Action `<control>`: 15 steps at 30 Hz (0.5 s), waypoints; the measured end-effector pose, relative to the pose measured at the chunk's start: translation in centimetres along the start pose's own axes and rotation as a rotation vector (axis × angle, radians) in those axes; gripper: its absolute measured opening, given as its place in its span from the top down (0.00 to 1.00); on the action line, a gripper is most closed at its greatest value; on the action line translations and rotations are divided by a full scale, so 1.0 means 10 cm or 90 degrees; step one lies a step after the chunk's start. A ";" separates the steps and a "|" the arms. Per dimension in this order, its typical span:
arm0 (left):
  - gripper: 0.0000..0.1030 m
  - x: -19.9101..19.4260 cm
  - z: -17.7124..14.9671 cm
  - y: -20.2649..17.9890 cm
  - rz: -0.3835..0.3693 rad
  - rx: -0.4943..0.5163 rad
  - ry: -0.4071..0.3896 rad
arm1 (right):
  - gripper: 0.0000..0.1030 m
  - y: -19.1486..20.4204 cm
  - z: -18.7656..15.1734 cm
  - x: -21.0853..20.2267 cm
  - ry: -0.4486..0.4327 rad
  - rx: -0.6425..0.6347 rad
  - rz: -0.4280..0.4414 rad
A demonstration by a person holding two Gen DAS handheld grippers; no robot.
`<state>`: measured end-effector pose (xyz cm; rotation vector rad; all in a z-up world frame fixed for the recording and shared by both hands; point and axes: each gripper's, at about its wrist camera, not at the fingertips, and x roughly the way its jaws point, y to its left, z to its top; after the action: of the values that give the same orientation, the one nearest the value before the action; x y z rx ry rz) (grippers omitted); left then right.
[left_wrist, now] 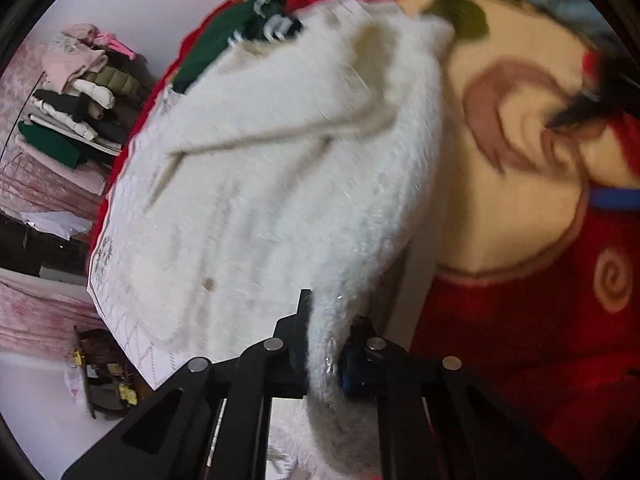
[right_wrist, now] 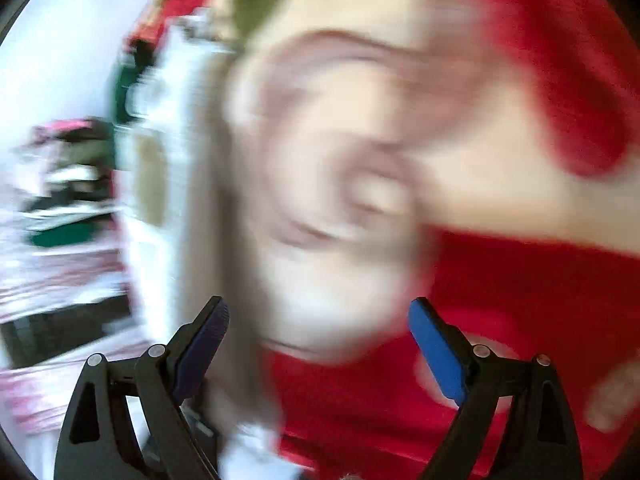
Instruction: Fold large clothes
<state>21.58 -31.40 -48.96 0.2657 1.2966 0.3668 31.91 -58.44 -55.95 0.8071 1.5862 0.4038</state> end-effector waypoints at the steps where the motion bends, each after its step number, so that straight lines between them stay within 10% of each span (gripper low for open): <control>1: 0.93 -0.04 0.02 0.11 -0.009 -0.011 -0.004 | 0.10 0.15 0.06 0.14 -0.002 -0.006 0.053; 7: 0.93 -0.01 0.12 0.45 -0.041 -0.047 -0.009 | 0.06 0.88 0.64 0.65 0.005 -0.024 0.172; 12: 0.93 0.15 0.16 0.59 -0.084 -0.045 -0.008 | 0.10 1.27 1.02 1.52 0.055 0.005 0.097; 15: 0.93 0.19 0.19 0.77 -0.114 -0.048 -0.008 | 0.65 1.50 1.01 1.78 0.044 0.025 0.005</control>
<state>22.94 -23.55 -47.16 0.0869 1.2810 0.2597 45.54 -37.62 -60.63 0.8383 1.6595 0.4108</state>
